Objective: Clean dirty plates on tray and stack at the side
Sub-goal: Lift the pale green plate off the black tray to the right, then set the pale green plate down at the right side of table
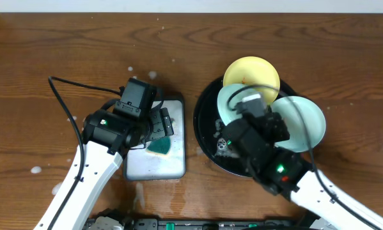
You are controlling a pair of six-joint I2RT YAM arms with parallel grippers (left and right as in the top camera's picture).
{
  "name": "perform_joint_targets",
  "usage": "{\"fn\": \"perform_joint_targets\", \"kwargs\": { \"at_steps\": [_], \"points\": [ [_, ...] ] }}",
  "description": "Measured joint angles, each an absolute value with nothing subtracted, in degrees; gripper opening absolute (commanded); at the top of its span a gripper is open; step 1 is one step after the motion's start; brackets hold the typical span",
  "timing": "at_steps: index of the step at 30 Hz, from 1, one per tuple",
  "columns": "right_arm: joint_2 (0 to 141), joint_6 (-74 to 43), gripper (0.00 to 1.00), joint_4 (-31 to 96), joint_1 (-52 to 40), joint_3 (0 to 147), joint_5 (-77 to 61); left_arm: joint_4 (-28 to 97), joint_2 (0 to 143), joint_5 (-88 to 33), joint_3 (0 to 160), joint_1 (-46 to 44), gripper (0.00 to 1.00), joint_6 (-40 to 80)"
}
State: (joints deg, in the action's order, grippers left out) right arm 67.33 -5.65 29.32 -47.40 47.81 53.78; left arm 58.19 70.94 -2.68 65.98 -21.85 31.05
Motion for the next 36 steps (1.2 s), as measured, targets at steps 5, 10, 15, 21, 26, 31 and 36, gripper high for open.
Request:
{"fn": "perform_joint_targets", "kwargs": {
  "at_steps": [5,10,15,21,26,31,36],
  "points": [
    [65.1,-13.69,0.01,29.08,-27.68,48.34,28.56,58.24,70.94,-2.68,65.98,-21.85,0.86,31.05],
    [64.12,-17.37,0.01,29.06,2.37,49.56,-0.14,58.24,70.94,-2.68,65.98,-21.85,0.86,31.05],
    [67.59,-21.96,0.01,27.59,25.21,49.63,-13.17,58.24,70.94,-2.68,65.98,-21.85,0.86,31.05],
    [78.46,-27.09,0.01,20.91,40.58,49.84,-16.49,58.22,70.94,-2.66,65.98,-21.85,0.86,31.05],
    [88.23,-28.03,0.01,19.53,45.01,49.84,-12.84,58.22,70.94,-2.68,65.98,-21.85,0.86,31.05],
    [92.86,-24.86,0.5,16.38,46.48,49.84,-12.01,58.22,70.94,-2.68,65.98,-21.85,0.86,31.05],
    [91.68,-22.61,0.57,15.38,45.89,49.87,-20.75,58.24,70.94,-2.68,65.98,-21.85,0.86,31.05]
  ]
}}
